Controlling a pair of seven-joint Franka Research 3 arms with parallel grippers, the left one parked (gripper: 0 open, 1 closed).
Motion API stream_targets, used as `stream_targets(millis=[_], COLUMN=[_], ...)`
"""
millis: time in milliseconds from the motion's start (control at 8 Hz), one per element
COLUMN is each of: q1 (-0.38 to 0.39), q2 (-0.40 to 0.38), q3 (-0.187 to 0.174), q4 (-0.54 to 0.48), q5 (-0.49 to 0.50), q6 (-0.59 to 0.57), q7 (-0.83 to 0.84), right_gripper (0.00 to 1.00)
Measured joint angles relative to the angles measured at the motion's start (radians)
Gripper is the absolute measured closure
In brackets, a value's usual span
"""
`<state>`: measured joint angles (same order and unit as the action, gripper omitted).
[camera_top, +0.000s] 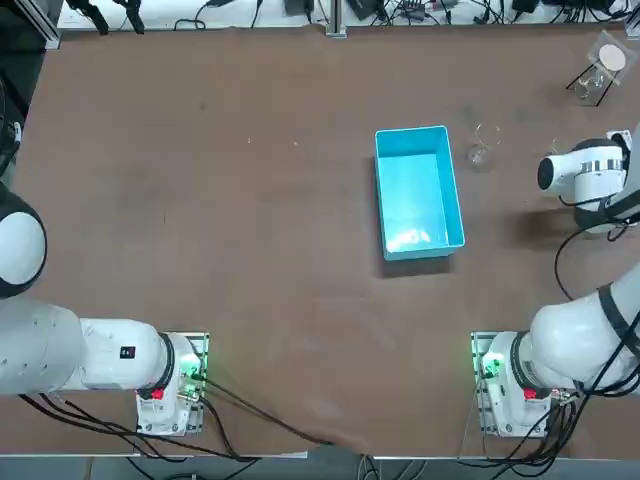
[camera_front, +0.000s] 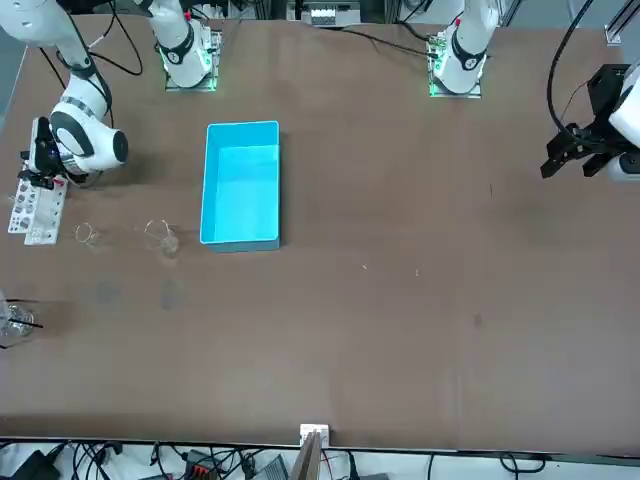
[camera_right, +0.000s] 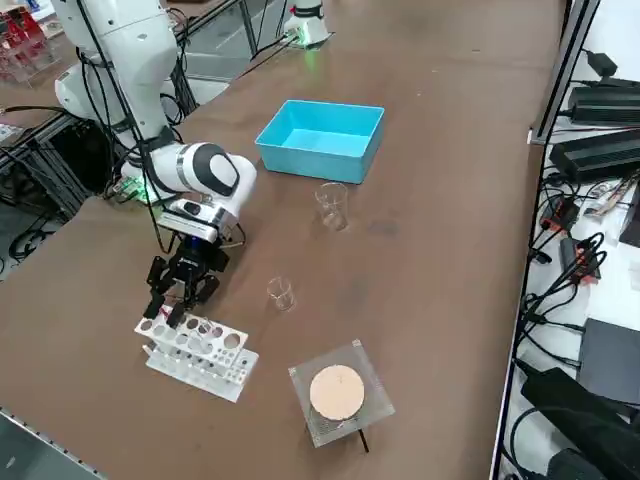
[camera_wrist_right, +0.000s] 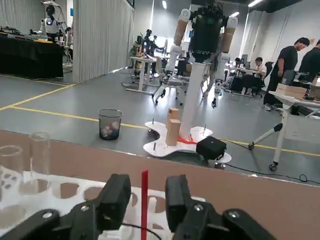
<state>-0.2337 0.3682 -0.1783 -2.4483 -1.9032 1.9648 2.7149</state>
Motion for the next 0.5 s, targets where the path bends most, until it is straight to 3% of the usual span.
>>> stream_targets(millis=[500], q1=[0.0], q2=[0.004], q3=[0.0], q4=[0.001], q5=[0.0], q6=[0.0], q7=[0.001], right_gripper=[0.77])
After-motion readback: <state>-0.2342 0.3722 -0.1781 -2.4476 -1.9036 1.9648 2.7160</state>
